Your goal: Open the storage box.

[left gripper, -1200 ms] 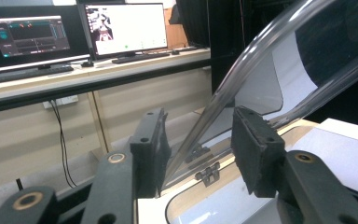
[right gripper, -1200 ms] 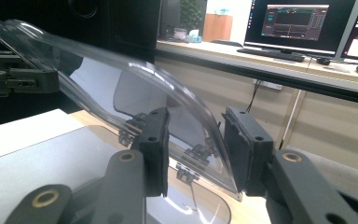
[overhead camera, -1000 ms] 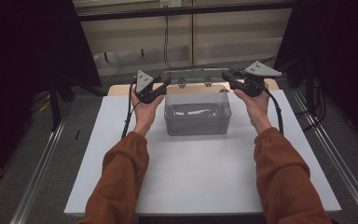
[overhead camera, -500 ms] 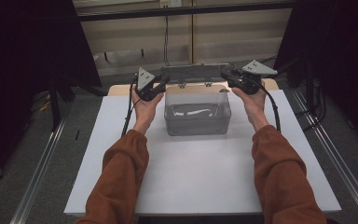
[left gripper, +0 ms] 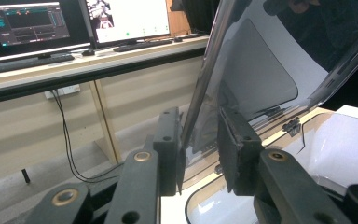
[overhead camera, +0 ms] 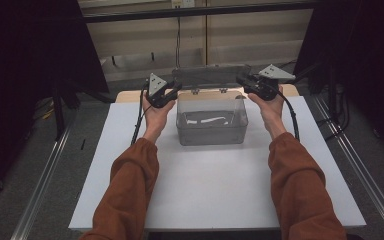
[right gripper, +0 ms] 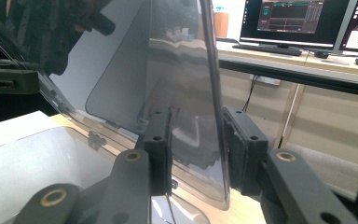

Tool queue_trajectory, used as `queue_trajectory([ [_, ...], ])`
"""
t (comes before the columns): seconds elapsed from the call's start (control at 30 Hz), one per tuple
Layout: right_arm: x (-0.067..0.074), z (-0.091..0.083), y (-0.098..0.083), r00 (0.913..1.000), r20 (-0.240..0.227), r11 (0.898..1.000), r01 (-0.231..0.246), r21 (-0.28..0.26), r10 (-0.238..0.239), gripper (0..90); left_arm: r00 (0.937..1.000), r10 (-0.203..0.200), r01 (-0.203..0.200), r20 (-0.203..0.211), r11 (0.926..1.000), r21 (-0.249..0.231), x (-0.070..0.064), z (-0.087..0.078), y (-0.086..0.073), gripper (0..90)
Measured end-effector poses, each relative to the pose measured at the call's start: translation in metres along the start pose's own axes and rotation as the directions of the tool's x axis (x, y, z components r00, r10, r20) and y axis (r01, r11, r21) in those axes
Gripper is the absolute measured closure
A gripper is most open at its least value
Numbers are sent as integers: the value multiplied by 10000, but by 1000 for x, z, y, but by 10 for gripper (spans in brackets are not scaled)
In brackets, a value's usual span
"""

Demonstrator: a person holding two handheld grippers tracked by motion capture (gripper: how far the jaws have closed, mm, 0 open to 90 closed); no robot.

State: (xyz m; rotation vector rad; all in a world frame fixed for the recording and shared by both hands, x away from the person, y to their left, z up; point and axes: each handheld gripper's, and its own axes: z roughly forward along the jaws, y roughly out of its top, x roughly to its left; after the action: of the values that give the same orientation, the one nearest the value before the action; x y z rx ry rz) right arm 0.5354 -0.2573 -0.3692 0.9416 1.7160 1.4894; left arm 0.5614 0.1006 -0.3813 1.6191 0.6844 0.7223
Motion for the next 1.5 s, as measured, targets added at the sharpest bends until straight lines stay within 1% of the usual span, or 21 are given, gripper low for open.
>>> queue_trajectory([
  [0.13, 0, 2, -1, 10000, 20, 10000, -57, 49, 57, 632, 9997, -227, 227, 30, 9997, -58, 1, 3, 0, 687],
  [0.17, 0, 2, -1, 10000, 20, 10000, -57, 49, 57, 632, 9997, -227, 227, 30, 9997, -58, 1, 3, 0, 686],
  [0.2, -1, 3, -3, 10000, -2, 9998, -87, 164, 87, 628, 10000, -15, 15, -5, 9999, 143, 3, 3, -1, 686],
  [0.3, -1, 5, -6, 9999, 15, 9998, -119, 167, 119, 628, 10000, -80, 79, 40, 9999, 92, 3, 5, -2, 708],
  [0.4, -2, 7, -8, 9997, 83, 9997, -222, 131, 221, 626, 9999, 102, -103, 73, 9998, 180, 5, 5, -2, 728],
  [0.53, -4, 10, -12, 9996, 57, 9996, -271, 118, 270, 637, 10000, -61, 60, 48, 10000, 69, 6, 7, -3, 748],
  [0.7, -6, 14, -17, 9991, 122, 9990, -400, 175, 398, 642, 10000, -51, 50, 74, 9999, 136, 8, 8, -4, 748],
  [0.73, -6, 15, -19, 9982, 169, 9980, -581, 257, 577, 634, 9997, -182, 180, 130, 9997, 157, 9, 9, -4, 747],
  [0.77, -6, 16, -19, 9981, 166, 9978, -603, 282, 599, 632, 9994, -296, 293, 155, 9993, 228, 10, 10, -5, 747],
  [0.8, -6, 16, -19, 9981, 166, 9978, -603, 282, 599, 632, 9994, -296, 293, 155, 9993, 228, 10, 10, -5, 750],
  [0.83, -9, 18, -20, 9974, 113, 9970, -720, 288, 718, 632, 9995, -283, 275, 158, 9984, 500, 12, 11, -7, 756],
  [0.87, -9, 18, -21, 9963, 140, 9960, -849, 268, 845, 632, 9995, -283, 275, 158, 9984, 500, 12, 11, -7, 757],
  [0.93, -9, 20, -23, 9965, 142, 9963, -824, 240, 821, 634, 9993, -350, 342, 127, 9977, 590, 13, 14, -12, 758],
  [1.03, -10, 21, -25, 9969, 135, 9960, -784, 420, 779, 640, 9996, -292, 289, 41, 9979, 581, 12, 17, -14, 756],
  [1.1, -12, 22, -29, 9965, 108, 9949, -838, 560, 833, 657, 9975, -707, 706, 24, 9966, 430, 12, 20, -15, 755],
  [1.13, -13, 23, -30, 9964, 121, 9948, -844, 575, 839, 661, 9983, -584, 578, 87, 9966, 589, 14, 19, -14, 755],
  [1.17, -13, 23, -30, 9964, 121, 9948, -844, 575, 839, 661, 9983, -584, 578, 87, 9966, 589, 14, 19, -14, 755],
  [1.2, -14, 25, -33, 9962, 125, 9942, -869, 636, 863, 667, 9974, -705, 695, 113, 9949, 727, 16, 20, -14, 754],
  [1.23, -14, 25, -33, 9962, 125, 9942, -869, 636, 863, 667, 9974, -705, 695, 113, 9949, 727, 16, 20, -14, 755],
  [1.4, -16, 30, -38, 9938, 221, 9909, -1105, 774, 1091, 681, 9941, -1083, 1073, 63, 9902, 893, 17, 26, -18, 752],
  [1.5, -18, 31, -37, 9937, 220, 9903, -1110, 831, 1096, 694, 9946, -1038, 1034, -11, 9904, 919, 17, 29, -19, 748],
])
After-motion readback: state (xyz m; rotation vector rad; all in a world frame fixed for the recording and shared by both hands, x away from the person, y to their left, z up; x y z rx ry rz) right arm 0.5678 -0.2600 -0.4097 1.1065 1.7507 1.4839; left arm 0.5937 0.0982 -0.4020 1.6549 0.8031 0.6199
